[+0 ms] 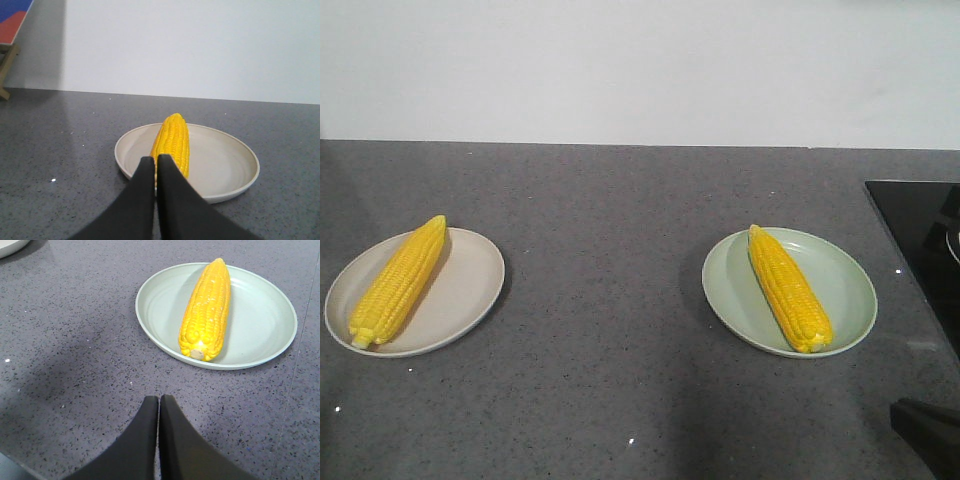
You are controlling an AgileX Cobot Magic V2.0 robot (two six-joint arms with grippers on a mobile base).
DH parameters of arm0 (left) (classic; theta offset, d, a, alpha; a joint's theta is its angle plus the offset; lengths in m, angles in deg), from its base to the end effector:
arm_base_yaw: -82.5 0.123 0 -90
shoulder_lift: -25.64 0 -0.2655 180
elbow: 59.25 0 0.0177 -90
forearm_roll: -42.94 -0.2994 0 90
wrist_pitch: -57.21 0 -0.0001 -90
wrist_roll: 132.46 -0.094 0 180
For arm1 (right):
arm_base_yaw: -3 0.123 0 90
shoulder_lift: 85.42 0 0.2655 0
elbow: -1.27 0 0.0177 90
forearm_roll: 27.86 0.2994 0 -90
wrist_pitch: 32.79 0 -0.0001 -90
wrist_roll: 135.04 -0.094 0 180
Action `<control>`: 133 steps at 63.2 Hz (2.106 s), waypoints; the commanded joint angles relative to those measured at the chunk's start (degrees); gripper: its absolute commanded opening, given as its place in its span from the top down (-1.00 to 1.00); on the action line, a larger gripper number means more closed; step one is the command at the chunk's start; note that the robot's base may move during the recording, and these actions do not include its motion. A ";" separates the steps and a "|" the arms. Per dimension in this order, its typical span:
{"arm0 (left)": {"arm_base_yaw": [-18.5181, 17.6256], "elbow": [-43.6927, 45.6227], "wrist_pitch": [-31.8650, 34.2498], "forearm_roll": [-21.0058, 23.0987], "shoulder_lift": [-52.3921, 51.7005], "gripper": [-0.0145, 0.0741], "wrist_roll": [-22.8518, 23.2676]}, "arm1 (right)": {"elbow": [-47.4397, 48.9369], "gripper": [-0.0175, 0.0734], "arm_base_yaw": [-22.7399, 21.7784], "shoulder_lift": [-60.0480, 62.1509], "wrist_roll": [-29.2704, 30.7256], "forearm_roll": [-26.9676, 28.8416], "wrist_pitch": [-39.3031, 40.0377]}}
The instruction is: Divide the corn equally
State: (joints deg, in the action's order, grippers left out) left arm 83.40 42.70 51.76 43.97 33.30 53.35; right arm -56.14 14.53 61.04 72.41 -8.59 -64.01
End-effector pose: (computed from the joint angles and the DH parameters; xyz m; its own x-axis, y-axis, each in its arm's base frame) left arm 0.1281 0.0018 0.1964 -0.0184 -0.1193 -0.9927 -0.0163 0.9928 -0.1190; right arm 0.1515 0.0473 0.2350 -0.4278 -0.2758 -0.8608 -0.4288 0.9003 -0.0753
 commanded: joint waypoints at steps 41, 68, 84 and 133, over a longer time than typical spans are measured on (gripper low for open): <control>0.01 1.29 4.48 8.48 -0.80 0.69 -9.33 | 1.52 0.63 -0.07 -0.32 0.55 0.81 3.42; 0.01 1.29 4.48 8.48 -0.80 0.69 -9.33 | 1.52 0.63 -0.07 -0.32 0.55 0.81 3.42; 0.01 1.29 4.48 8.48 -0.80 0.69 -9.33 | 1.38 0.63 -0.07 -0.32 0.55 0.79 2.94; 0.01 1.29 4.48 8.48 -0.80 0.69 -9.33 | -21.86 0.63 -0.26 24.75 -26.09 -19.27 29.97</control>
State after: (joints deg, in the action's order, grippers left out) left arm 83.40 42.70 52.39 51.85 33.30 44.04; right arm -76.95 14.53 83.47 54.98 -19.40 -36.61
